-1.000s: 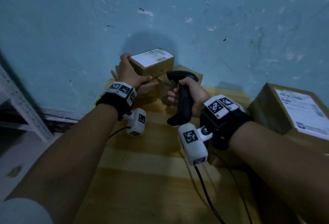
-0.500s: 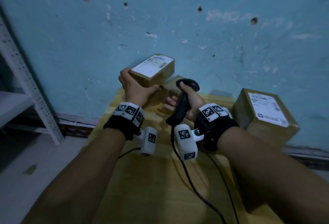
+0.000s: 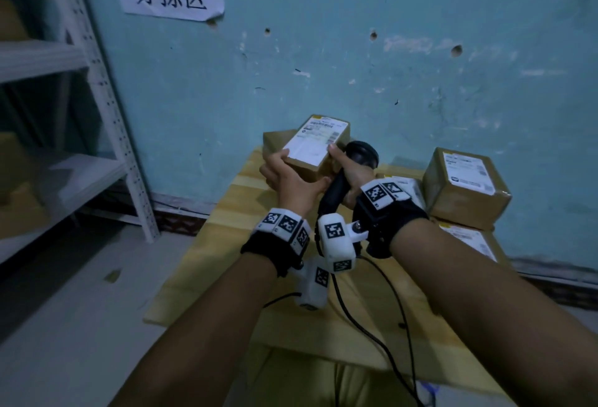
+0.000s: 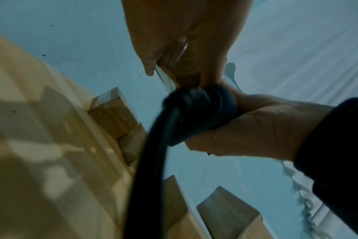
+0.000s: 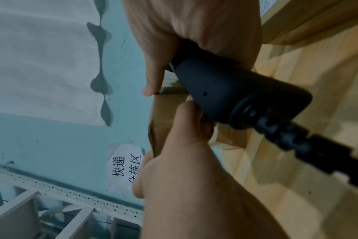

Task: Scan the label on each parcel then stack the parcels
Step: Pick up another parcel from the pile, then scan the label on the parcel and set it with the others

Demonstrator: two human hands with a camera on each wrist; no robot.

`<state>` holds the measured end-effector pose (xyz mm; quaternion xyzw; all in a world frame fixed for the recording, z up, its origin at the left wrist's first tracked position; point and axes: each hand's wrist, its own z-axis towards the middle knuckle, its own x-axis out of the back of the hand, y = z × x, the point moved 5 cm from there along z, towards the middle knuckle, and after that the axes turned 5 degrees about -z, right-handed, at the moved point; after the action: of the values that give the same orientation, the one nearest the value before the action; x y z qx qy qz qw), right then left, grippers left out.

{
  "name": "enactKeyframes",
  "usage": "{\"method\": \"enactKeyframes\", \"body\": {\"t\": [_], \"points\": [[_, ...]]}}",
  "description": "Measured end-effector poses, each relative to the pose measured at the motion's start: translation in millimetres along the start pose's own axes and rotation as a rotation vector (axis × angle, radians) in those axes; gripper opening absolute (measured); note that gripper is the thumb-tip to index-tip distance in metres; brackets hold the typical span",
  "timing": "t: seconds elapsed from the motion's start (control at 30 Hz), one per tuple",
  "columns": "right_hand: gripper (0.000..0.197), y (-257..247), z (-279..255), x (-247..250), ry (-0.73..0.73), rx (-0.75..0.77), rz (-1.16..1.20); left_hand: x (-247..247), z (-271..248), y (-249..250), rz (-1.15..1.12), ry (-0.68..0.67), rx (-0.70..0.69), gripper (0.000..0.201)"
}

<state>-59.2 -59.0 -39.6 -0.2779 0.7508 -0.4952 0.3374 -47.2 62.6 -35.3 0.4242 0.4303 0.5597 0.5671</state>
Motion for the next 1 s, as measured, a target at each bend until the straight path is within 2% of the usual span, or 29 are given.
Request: {"method": "enactKeyframes", "body": {"t": [0.2, 0.23, 0.33, 0.4, 0.43, 0.53, 0.6, 0.67, 0.73, 0.9, 1.0], "points": [[0.064, 5, -12, 8, 0.004, 0.038, -0.088, 10, -20, -8, -0.028, -0.062, 0.032, 0.076], [0.066, 7, -12, 11, 0.007, 0.044, -0.124, 12, -21, -10, -0.05, -0.094, 0.041, 0.07], [0.077, 10, -11, 19, -0.002, 0.084, -0.326, 19, -18, -21, -0.162, -0.186, 0.101, 0.035], [0.093, 18, -1, 24, -0.011, 0.085, -0.366, 25, -15, -28, -0.214, -0.202, 0.155, 0.029], [0.097, 22, 4, 25, -0.016, 0.08, -0.345, 27, -15, -33, -0.239, -0.22, 0.196, 0.035], [0.076, 32, 7, 23, -0.048, 0.082, -0.313, 30, -11, -57, -0.325, -0.249, 0.415, 0.061], [0.061, 33, -12, 21, -0.052, 0.078, -0.34, 32, -11, -70, -0.312, -0.282, 0.513, 0.069], [0.047, 41, -12, 22, -0.079, 0.072, -0.36, 33, -15, -74, -0.359, -0.299, 0.536, 0.053], [0.044, 50, -8, 24, -0.088, 0.06, -0.379, 34, -19, -80, -0.415, -0.298, 0.576, 0.042], [0.031, 69, 1, 33, -0.052, 0.031, -0.39, 35, -24, -97, -0.433, -0.317, 0.584, 0.04], [0.031, 72, 0, 34, -0.063, 0.038, -0.374, 35, -22, -100, -0.397, -0.315, 0.521, 0.041]]}}
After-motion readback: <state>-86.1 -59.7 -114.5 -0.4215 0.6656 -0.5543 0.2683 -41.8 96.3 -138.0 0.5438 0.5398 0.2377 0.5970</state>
